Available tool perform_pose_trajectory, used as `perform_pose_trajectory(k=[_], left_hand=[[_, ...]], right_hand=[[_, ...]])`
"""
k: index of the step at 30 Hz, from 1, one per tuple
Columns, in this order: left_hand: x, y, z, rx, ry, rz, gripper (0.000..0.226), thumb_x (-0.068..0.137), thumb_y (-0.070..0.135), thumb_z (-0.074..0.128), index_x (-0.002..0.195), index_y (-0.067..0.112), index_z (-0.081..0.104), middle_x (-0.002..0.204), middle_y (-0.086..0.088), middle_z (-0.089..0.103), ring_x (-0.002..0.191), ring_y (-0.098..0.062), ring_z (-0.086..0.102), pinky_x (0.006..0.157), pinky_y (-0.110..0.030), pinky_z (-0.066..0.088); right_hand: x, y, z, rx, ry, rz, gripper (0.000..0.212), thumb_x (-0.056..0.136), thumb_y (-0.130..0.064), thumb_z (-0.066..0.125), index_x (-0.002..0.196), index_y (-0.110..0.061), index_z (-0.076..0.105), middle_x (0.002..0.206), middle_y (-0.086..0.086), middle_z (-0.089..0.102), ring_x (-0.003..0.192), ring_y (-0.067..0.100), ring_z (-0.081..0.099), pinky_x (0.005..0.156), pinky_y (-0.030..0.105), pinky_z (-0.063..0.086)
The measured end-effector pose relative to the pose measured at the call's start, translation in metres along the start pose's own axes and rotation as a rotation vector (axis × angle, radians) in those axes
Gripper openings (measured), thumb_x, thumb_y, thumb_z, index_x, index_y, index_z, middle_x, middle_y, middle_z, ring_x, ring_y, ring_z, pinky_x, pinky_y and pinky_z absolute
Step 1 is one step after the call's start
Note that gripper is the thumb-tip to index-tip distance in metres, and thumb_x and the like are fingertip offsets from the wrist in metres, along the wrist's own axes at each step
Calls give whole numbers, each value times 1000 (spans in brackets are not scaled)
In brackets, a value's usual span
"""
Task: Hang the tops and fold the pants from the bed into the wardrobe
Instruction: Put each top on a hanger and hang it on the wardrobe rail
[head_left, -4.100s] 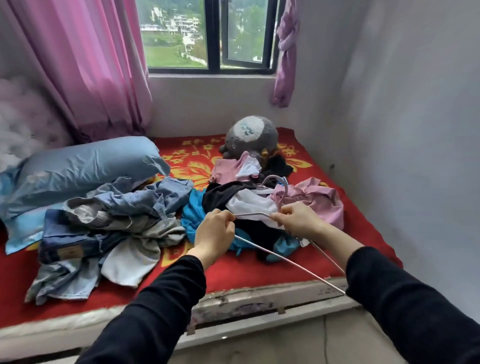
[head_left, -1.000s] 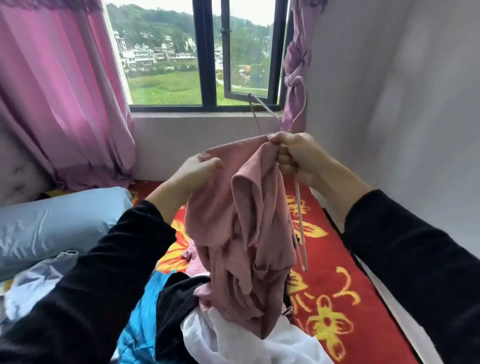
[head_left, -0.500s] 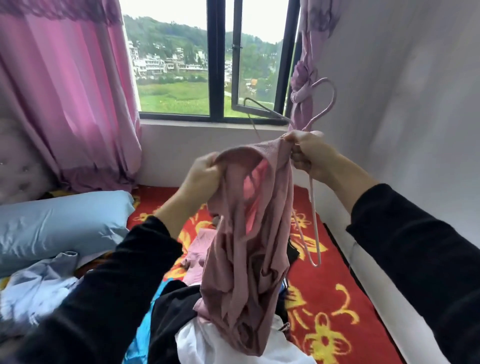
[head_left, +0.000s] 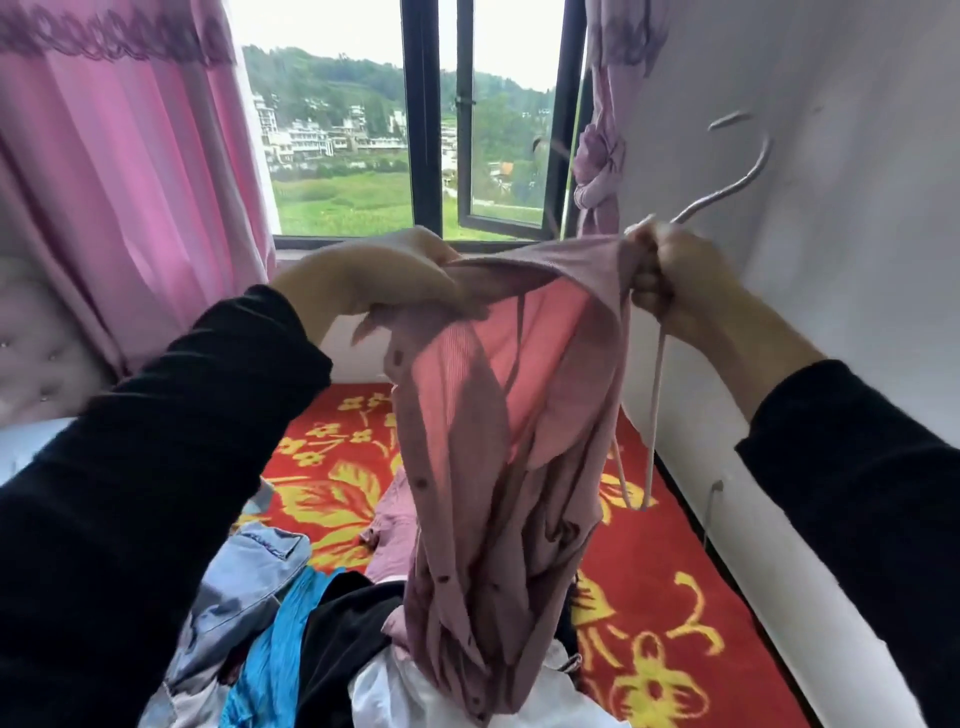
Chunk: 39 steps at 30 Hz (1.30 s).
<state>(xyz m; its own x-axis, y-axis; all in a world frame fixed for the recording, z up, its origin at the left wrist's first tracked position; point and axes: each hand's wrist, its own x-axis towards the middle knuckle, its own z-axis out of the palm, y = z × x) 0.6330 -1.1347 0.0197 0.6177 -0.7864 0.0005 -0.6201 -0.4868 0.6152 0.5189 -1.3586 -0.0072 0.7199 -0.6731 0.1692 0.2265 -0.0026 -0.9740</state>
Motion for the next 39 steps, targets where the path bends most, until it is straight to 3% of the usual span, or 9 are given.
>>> perform_pose_trajectory(k=[3,5,9,11,15,25,28,33,39], left_hand=[[6,-4,-18,54,307,-35,20,75,22,77,69,8,66,58,-2,55,54,-15,49,48,-22,38],[13,-20,-16,-160,501,-50,12,83,21,68,81,9,65,68,-3,58,63,-18,54,55,-25,43],[27,-42,4,-889,408,-112,13,95,19,57,107,15,63,89,-4,68,75,-19,65,64,-36,56],[36,-40,-1,-996,502,-33,12,95,21,58,104,19,65,92,-4,69,77,-18,67,70,-33,56],[40,-26,-5,-813,555,1,15,88,31,67,95,17,67,102,-9,70,94,-25,68,90,-40,55],[33,-53,47,-510,319,-323,22,86,34,70,94,13,71,83,-8,69,61,-19,62,63,-30,55],[32,-65,58,-536,365,-290,20,88,29,67,97,12,72,85,-8,69,66,-19,63,72,-33,56],[26,-76,57,-569,382,-234,17,88,30,66,97,17,72,78,-2,70,64,-14,64,57,-21,55],[15,-75,54,-684,407,-197,24,87,33,69,106,19,70,86,-2,72,72,-15,68,75,-28,57]], right_hand=[[7,-37,-2,107,62,-126,35,88,-13,50,56,-22,37,41,-6,27,34,9,24,34,17,19],[8,-42,-1,64,96,-187,32,86,-13,51,56,-20,40,43,-5,28,36,10,26,36,19,20],[11,-9,-8,-301,112,-200,36,88,-18,53,52,-16,49,41,-2,35,32,11,30,37,17,22],[11,12,-12,-411,101,-176,41,91,-22,53,51,-16,49,43,0,37,32,12,32,36,16,24],[2,40,-8,-412,88,-92,38,92,-25,54,55,-16,49,34,-9,36,35,12,35,34,18,26],[-31,62,-57,82,-225,74,41,99,-30,43,65,-13,56,44,-6,22,33,7,17,35,12,14],[-44,88,-70,49,-309,274,42,97,-30,45,61,-10,56,41,-6,21,30,6,15,38,14,7],[-50,123,-84,34,-328,411,37,90,-32,51,63,-8,55,42,-6,20,31,6,15,39,15,5],[-62,139,-80,-262,-362,423,38,95,-30,49,62,-10,53,47,-3,22,35,8,16,39,19,9]])
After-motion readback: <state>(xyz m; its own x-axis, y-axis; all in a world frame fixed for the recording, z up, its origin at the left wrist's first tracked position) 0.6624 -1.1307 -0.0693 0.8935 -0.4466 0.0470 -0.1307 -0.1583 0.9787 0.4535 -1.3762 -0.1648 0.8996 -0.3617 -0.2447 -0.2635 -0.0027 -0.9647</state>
